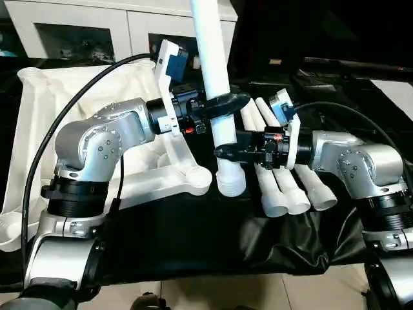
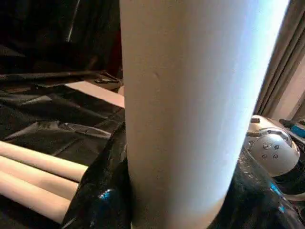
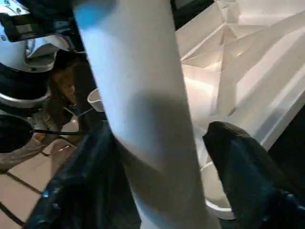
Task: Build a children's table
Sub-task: Pick table leg
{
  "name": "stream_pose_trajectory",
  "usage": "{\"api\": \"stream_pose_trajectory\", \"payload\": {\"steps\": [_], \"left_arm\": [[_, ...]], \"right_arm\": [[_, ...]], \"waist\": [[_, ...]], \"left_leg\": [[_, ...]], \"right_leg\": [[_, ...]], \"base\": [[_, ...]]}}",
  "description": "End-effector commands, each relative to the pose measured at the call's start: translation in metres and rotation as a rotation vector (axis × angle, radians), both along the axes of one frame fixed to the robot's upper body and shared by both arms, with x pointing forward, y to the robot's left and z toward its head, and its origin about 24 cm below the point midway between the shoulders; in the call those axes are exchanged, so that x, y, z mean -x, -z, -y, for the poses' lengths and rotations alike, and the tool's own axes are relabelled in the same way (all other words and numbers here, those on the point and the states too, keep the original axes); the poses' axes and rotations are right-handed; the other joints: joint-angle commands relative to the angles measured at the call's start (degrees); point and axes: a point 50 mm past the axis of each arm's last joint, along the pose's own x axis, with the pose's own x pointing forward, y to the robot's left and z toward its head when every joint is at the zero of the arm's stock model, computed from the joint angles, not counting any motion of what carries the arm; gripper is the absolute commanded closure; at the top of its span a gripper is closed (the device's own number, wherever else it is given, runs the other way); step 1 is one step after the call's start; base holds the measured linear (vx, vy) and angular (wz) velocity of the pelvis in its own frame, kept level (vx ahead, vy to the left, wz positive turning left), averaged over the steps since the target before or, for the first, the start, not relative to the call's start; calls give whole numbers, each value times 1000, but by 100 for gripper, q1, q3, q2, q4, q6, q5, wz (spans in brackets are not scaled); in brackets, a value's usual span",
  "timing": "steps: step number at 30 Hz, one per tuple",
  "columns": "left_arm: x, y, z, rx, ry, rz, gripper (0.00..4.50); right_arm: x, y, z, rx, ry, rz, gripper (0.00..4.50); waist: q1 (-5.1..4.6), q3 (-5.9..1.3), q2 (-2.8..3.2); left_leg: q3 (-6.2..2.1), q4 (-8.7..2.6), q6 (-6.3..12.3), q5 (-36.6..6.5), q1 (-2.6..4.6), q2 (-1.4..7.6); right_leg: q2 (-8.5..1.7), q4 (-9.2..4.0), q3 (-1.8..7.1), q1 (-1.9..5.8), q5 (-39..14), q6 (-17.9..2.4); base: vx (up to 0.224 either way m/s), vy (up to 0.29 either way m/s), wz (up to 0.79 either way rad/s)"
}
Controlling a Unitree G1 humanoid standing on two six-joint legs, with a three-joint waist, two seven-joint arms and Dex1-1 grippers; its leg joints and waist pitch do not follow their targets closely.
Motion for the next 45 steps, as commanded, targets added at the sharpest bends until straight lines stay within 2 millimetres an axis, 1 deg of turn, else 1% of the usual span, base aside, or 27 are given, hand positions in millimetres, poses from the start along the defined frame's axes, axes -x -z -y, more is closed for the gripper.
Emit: {"api": "stream_pose_trajectory", "payload": {"steps": [1,3,4,5,7,11,14,18,19,20,22,23,24,25,26,27,28,29,30,31,33,35,36,38,40,44,45], "left_arm": [[2,-8,5,0,51,19,268],[2,-8,5,0,54,19,268],[2,-8,5,3,56,18,268],[1,-8,5,5,57,17,268],[1,-8,5,6,55,17,268],[-1,-7,5,15,40,10,268],[-2,-6,5,11,11,9,268],[-4,-2,4,-17,-37,19,268],[-6,0,5,-34,-77,22,268],[-8,4,5,-57,-129,19,233],[-9,8,7,-61,-181,1,198],[-10,9,7,-62,-207,-3,198],[-11,9,7,-65,-242,3,198],[-13,9,6,-71,-293,8,172],[-16,10,5,-73,-358,11,162],[-18,9,4,-68,-395,6,159],[-21,9,2,-52,-463,-6,159],[-22,9,2,-47,-478,-13,158],[-23,9,1,-43,-494,-24,158],[-23,9,1,-43,-496,-25,174],[-25,9,0,-37,-513,-33,191],[-26,7,-1,-20,-526,-33,191],[-27,6,-1,-1,-530,-39,221],[-27,5,-2,5,-539,-40,230],[-26,4,-3,19,-541,-46,249],[-22,3,1,29,-508,-38,263],[-22,3,1,27,-503,-35,264]], "right_arm": [[1,-5,8,22,18,9,168],[3,-3,8,29,6,4,187],[4,-3,8,31,0,1,187],[6,-1,7,33,-8,-3,199],[7,0,6,34,-13,-8,220],[7,4,3,34,-5,-7,241],[4,5,0,27,41,7,251],[-2,5,-3,28,109,45,257],[-5,4,-5,22,151,64,258],[-7,4,-8,31,197,82,260],[-10,5,-13,42,252,115,264],[-11,6,-15,48,271,124,265],[-11,6,-17,50,285,134,265],[-11,7,-19,50,301,138,267],[-12,7,-21,49,319,142,268],[-12,7,-22,47,327,145,268],[-12,7,-24,42,348,148,268],[-12,7,-25,41,351,149,269],[-13,7,-25,40,354,149,269],[-13,7,-25,42,356,151,269],[-14,8,-27,53,366,164,269],[-14,8,-28,58,370,173,269],[-15,8,-29,63,371,180,269],[-14,8,-31,67,364,186,269],[-13,9,-32,73,362,190,269],[-14,10,-30,94,380,203,270],[-14,10,-30,96,382,207,270]], "waist": [[-11,-477,15],[-5,-475,9],[0,-475,40],[-5,-473,22],[-2,-475,20],[2,-476,6],[-3,-480,14],[-13,-479,30],[-8,-480,50],[-18,-482,54],[-29,-483,50],[-26,-482,70],[-25,-487,69],[-13,-484,71],[-24,-489,94],[-30,-493,87],[-26,-496,79],[-32,-496,73],[-32,-496,73],[-31,-496,74],[-36,-490,94],[-38,-491,90],[-40,-488,94],[-36,-492,84],[-24,-491,101],[-33,-488,91],[-39,-486,51]], "left_leg": [[-179,-388,-169,-646,214,374],[-178,-389,-159,-617,211,375],[-181,-389,-168,-624,215,374],[-177,-389,-174,-648,216,374],[-177,-385,-175,-667,211,368],[-188,-388,-197,-702,206,375],[-186,-386,-192,-676,210,372],[-189,-393,-237,-685,212,375],[-191,-395,-248,-688,215,377],[-194,-400,-276,-700,220,379],[-192,-404,-313,-714,222,384],[-196,-405,-345,-722,230,383],[-195,-410,-355,-728,233,391],[-197,-411,-368,-734,241,391],[-204,-421,-399,-745,234,402],[-200,-417,-404,-740,230,391],[-201,-415,-390,-733,219,381],[-201,-408,-344,-756,213,370],[-201,-408,-344,-756,213,370],[-202,-403,-326,-755,206,364],[-205,-410,-328,-781,215,367],[-206,-411,-336,-787,219,370],[-203,-411,-343,-826,224,366],[-206,-412,-336,-827,226,369],[-205,-412,-326,-811,227,374],[-207,-414,-334,-845,224,370],[-200,-413,-315,-831,221,368]], "right_leg": [[-532,-432,327,255,-904,-1096],[-525,-426,325,259,-860,-1101],[-526,-424,325,257,-854,-1104],[-525,-433,326,255,-864,-1101],[-530,-439,326,259,-880,-1115],[-537,-438,322,265,-972,-1098],[-536,-433,320,257,-927,-1121],[-535,-429,322,252,-889,-1116],[-540,-426,322,249,-878,-1118],[-532,-423,317,243,-850,-1125],[-536,-420,324,241,-810,-1122],[-530,-420,324,232,-789,-1119],[-535,-415,324,238,-771,-1125],[-535,-422,322,235,-749,-1110],[-530,-409,325,244,-666,-1100],[-516,-405,323,246,-626,-1092],[-525,-408,326,267,-584,-1082],[-531,-425,330,275,-607,-1060],[-531,-425,330,275,-607,-1060],[-528,-429,332,279,-624,-1044],[-513,-440,327,263,-680,-1007],[-510,-436,325,259,-657,-1008],[-510,-441,326,253,-667,-1011],[-514,-435,325,260,-656,-1019],[-515,-430,326,256,-601,-1038],[-515,-437,325,261,-645,-1019],[-510,-441,325,260,-669,-1004]], "base": [[0,0,0],[0,0,0],[0,0,0],[0,0,0],[0,0,0],[0,0,0],[0,0,0],[0,0,0],[0,0,0],[0,0,0],[0,0,0],[0,0,0],[0,0,0],[0,0,0],[0,0,0],[0,0,0],[0,0,0],[0,0,0],[0,0,0],[0,0,0],[0,0,0],[0,0,0],[0,0,0],[0,0,0],[0,0,0],[0,0,0],[0,0,0]]}}
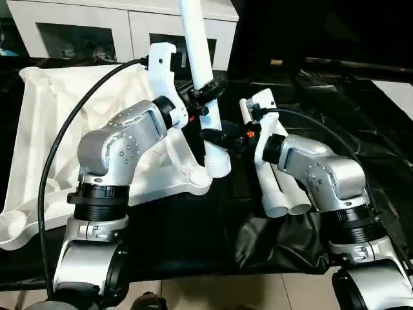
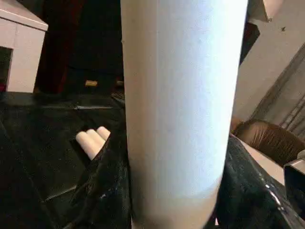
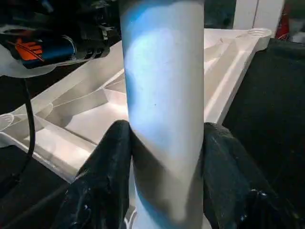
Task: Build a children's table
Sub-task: Pick table leg
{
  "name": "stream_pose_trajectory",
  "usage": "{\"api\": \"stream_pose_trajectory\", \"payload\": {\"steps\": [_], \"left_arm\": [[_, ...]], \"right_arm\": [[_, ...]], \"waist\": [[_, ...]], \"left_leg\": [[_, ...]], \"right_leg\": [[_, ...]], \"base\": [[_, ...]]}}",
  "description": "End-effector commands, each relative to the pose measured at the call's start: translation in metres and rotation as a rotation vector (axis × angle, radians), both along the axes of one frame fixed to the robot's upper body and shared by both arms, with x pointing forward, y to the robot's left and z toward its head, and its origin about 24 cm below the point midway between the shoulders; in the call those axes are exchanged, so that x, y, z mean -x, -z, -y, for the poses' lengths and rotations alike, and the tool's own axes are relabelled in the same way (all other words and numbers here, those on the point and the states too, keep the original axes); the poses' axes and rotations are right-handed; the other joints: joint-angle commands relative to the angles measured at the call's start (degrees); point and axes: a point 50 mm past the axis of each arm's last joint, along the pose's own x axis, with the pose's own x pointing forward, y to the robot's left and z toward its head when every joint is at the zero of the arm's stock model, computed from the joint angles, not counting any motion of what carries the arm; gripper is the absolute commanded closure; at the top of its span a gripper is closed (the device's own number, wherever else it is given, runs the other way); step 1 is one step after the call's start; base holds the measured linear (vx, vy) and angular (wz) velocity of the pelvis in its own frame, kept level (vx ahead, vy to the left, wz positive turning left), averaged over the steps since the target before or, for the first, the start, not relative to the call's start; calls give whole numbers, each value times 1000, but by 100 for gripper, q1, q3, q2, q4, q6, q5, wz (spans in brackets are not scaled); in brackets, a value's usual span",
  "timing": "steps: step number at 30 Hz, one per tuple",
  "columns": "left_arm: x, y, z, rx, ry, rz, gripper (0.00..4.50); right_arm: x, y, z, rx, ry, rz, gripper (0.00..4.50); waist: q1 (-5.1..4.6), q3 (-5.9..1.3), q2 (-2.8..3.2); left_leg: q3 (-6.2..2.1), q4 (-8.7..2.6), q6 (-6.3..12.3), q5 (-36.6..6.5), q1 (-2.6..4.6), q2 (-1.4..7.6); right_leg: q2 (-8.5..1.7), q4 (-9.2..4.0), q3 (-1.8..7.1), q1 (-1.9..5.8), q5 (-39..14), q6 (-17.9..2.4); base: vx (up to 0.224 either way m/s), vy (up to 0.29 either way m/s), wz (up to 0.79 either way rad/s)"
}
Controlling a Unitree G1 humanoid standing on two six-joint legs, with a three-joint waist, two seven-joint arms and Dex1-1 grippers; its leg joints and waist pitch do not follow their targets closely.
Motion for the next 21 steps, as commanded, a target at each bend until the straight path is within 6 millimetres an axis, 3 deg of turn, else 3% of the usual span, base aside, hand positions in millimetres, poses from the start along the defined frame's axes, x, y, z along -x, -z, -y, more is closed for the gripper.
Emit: {"api": "stream_pose_trajectory", "payload": {"steps": [1,2,6,8,9,12,21], "left_arm": [[4,-9,4,-13,30,47,265],[6,-9,6,-25,58,56,266],[10,-10,10,-57,102,81,266],[10,-11,11,-60,113,87,266],[12,-12,12,-78,130,100,266],[14,-13,16,-103,179,116,266],[19,-13,23,-107,287,121,266]], "right_arm": [[-1,0,6,31,37,36,270],[-2,-1,7,21,46,46,214],[-2,-3,12,-12,15,6,194],[-2,-3,14,-10,11,3,157],[1,-4,18,-3,-32,-10,157],[8,-6,28,1,-141,-40,151],[15,-3,43,25,-225,-90,151]], "waist": [[-28,-486,67],[-31,-482,26],[-20,-476,20],[-19,-473,22],[-24,-472,-12],[13,-467,-23],[-15,-481,14]], "left_leg": [[-203,-411,-308,-830,222,369],[-198,-411,-285,-802,220,373],[-186,-403,-204,-716,225,373],[-186,-405,-211,-699,220,371],[-183,-406,-220,-723,219,371],[-184,-397,-160,-683,205,371],[-192,-377,-109,-685,200,369]], "right_leg": [[-521,-439,329,261,-689,-1000],[-524,-438,328,253,-758,-974],[-524,-440,332,245,-789,-949],[-518,-441,331,244,-788,-940],[-519,-446,328,245,-859,-917],[-519,-450,334,271,-874,-860],[-522,-458,322,268,-846,-1050]], "base": [[0,0,0],[0,0,0],[0,0,0],[0,0,0],[0,0,0],[0,0,0],[0,0,0]]}}
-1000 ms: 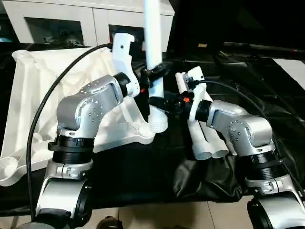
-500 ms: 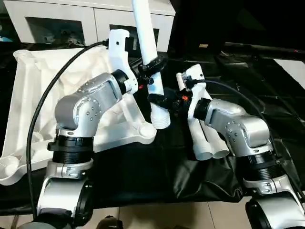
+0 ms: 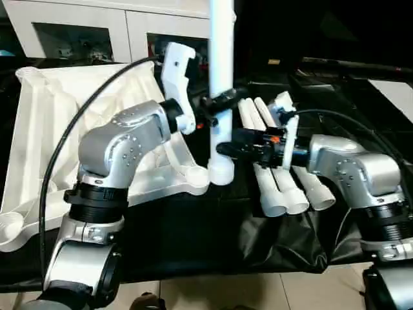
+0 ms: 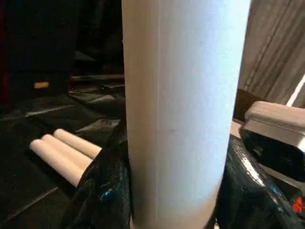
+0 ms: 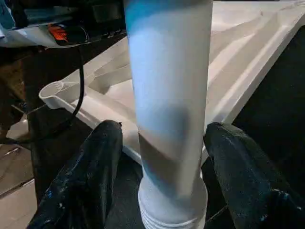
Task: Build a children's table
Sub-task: Pick table leg
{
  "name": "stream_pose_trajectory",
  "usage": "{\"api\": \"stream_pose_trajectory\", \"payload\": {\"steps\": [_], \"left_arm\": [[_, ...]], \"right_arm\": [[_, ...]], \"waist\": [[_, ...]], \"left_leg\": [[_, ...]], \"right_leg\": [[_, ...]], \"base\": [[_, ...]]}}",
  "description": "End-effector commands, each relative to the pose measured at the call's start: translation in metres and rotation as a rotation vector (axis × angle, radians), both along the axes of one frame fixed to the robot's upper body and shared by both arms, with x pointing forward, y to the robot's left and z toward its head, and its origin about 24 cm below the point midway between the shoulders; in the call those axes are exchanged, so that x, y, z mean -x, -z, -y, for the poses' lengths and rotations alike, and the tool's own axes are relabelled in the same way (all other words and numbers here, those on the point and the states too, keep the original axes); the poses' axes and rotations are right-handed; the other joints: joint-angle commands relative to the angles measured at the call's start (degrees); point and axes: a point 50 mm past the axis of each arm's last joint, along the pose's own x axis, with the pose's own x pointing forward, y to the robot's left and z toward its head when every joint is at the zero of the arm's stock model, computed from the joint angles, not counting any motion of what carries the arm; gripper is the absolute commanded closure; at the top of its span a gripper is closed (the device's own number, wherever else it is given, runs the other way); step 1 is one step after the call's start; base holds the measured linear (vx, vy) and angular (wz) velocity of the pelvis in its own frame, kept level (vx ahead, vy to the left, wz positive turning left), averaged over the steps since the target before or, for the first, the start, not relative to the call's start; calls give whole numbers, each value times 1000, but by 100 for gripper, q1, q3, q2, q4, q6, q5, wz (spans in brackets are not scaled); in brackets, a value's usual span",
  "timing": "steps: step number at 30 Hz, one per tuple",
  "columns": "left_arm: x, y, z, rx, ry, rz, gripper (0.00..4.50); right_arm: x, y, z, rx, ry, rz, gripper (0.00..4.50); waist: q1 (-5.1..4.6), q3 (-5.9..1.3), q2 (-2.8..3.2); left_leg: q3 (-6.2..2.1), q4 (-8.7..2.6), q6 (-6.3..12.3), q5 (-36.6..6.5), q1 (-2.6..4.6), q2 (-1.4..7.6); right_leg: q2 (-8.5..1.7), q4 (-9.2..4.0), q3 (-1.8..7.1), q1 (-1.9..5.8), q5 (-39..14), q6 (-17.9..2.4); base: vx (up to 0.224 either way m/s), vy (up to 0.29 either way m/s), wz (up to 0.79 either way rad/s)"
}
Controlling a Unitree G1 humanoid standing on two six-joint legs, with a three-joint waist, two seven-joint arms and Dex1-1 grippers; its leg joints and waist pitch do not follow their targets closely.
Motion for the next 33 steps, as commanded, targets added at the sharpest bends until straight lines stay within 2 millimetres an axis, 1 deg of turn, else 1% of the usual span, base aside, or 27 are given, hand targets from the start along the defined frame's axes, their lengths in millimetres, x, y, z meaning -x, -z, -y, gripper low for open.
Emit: {"api": "stream_pose_trajectory", "payload": {"steps": [1,2,3,4,5,6,7,9,11,12,15,19,21,29,33], "left_arm": [[4,-9,7,4,53,29,266],[5,-10,7,5,65,30,266],[5,-10,8,6,77,29,266],[6,-10,8,8,91,28,266],[6,-10,9,9,105,28,266],[7,-11,10,21,126,23,266],[8,-11,10,29,138,20,266],[10,-10,10,29,173,22,266],[11,-8,10,21,200,23,266],[12,-8,10,17,213,24,266],[14,-8,9,20,232,26,266],[17,-10,10,37,262,27,266],[18,-10,10,33,269,29,266],[20,-12,11,29,307,41,267],[22,-11,12,24,327,39,267]], "right_arm": [[4,1,3,6,-18,-9,151],[4,1,3,4,-22,-10,151],[4,1,3,5,-28,-11,151],[4,1,3,8,-34,-11,151],[4,0,4,12,-37,-10,151],[3,0,3,21,-41,-5,151],[3,1,3,26,-42,-1,151],[2,1,3,32,-51,1,151],[2,1,2,32,-63,3,151],[2,1,1,32,-72,5,151],[2,1,0,28,-88,9,151],[3,3,-2,31,-94,9,151],[4,5,-3,35,-102,7,151],[6,12,-5,60,-127,-11,151],[6,12,-6,55,-132,-11,151]], "waist": [[-12,-480,40],[-14,-482,36],[-17,-482,62],[-13,-486,53],[-11,-486,73],[-12,-484,65],[-3,-487,105],[-8,-490,58],[-8,-486,74],[-14,-484,68],[-10,-486,78],[-4,-485,71],[-10,-485,83],[-9,-487,95],[-13,-490,99]], "left_leg": [[-191,-377,-114,-698,206,372],[-193,-377,-116,-705,204,372],[-194,-379,-126,-713,207,372],[-195,-377,-131,-721,211,373],[-198,-378,-128,-717,213,374],[-193,-379,-131,-730,216,375],[-198,-377,-147,-735,222,374],[-195,-378,-152,-729,209,369],[-196,-380,-144,-742,214,373],[-195,-382,-140,-761,214,372],[-196,-381,-157,-786,220,379],[-192,-377,-171,-794,220,376],[-198,-382,-161,-779,219,382],[-200,-384,-194,-820,221,378],[-203,-387,-200,-809,220,380]], "right_leg": [[-518,-455,321,264,-841,-1063],[-517,-449,319,267,-825,-1082],[-517,-452,321,264,-799,-1101],[-517,-447,319,268,-773,-1117],[-519,-447,319,268,-762,-1124],[-514,-448,320,264,-739,-1135],[-517,-437,319,265,-720,-1153],[-517,-437,318,279,-675,-1187],[-517,-438,319,272,-682,-1193],[-515,-439,320,272,-717,-1182],[-523,-439,322,273,-726,-1196],[-527,-432,322,274,-701,-1230],[-521,-428,321,274,-672,-1235],[-519,-433,321,278,-691,-1217],[-517,-420,320,282,-624,-1242]], "base": [[0,0,0],[0,0,0],[0,0,0],[0,0,0],[0,0,0],[0,0,0],[0,0,0],[0,0,0],[0,0,0],[0,0,0],[0,0,0],[0,0,0],[0,0,0],[0,0,0],[0,0,0]]}}
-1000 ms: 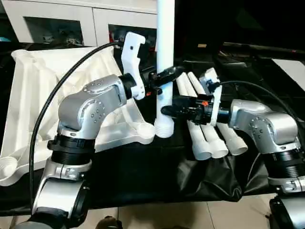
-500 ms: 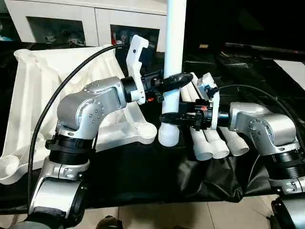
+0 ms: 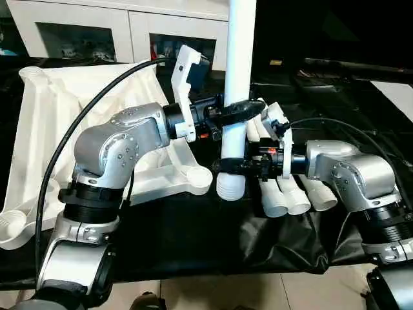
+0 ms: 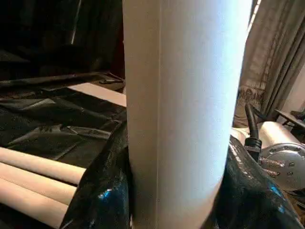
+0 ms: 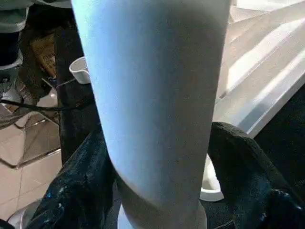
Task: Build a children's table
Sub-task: Pick table leg
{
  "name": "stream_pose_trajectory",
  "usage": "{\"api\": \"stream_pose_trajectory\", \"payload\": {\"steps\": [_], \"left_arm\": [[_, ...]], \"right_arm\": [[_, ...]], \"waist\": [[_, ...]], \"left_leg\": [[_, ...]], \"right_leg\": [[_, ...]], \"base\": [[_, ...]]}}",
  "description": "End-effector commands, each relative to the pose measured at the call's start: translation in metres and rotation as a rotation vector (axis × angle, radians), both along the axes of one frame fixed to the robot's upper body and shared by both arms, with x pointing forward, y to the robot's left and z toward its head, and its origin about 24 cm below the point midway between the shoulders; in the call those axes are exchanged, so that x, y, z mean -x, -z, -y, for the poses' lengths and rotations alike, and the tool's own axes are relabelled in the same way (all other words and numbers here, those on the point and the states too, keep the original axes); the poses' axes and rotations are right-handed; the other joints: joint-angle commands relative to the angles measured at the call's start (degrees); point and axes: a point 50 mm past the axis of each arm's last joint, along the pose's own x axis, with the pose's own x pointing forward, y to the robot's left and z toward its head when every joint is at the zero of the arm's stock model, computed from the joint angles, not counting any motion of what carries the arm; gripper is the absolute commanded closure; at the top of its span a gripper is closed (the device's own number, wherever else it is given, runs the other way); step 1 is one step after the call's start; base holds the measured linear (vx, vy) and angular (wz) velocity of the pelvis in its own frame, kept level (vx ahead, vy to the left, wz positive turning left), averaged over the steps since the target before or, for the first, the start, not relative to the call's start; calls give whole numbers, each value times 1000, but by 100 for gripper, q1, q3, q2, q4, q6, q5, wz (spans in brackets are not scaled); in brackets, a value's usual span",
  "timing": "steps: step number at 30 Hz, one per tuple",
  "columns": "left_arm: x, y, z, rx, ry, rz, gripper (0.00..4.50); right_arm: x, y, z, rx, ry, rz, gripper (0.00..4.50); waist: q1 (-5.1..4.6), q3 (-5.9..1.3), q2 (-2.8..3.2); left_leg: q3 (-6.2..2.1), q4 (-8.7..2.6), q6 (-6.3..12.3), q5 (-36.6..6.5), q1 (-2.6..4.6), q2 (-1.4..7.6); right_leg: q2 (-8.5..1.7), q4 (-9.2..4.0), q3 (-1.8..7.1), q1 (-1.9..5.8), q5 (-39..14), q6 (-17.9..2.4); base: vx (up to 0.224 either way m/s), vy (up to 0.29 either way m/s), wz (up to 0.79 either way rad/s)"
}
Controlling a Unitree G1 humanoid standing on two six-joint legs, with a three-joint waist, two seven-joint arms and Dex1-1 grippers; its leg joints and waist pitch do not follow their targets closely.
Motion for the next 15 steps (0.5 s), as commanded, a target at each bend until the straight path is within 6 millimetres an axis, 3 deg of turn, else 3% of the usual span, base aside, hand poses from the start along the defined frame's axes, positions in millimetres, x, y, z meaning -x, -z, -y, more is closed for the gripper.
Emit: {"api": "stream_pose_trajectory", "payload": {"steps": [1,7,15], "left_arm": [[8,-7,8,0,64,33,267],[9,-7,8,-2,74,32,267],[9,-7,7,6,67,27,267]], "right_arm": [[-1,2,3,15,14,-3,151],[0,2,1,0,0,-13,151],[2,4,-1,-18,-17,-33,228]], "waist": [[-23,-488,84],[-16,-488,81],[-13,-487,76]], "left_leg": [[-200,-386,-194,-807,216,378],[-196,-384,-175,-785,220,381],[-196,-380,-160,-776,216,379]], "right_leg": [[-514,-423,322,278,-617,-1241],[-520,-422,323,277,-612,-1263],[-523,-426,325,275,-667,-1243]], "base": [[0,0,0],[0,0,0],[0,0,0]]}}
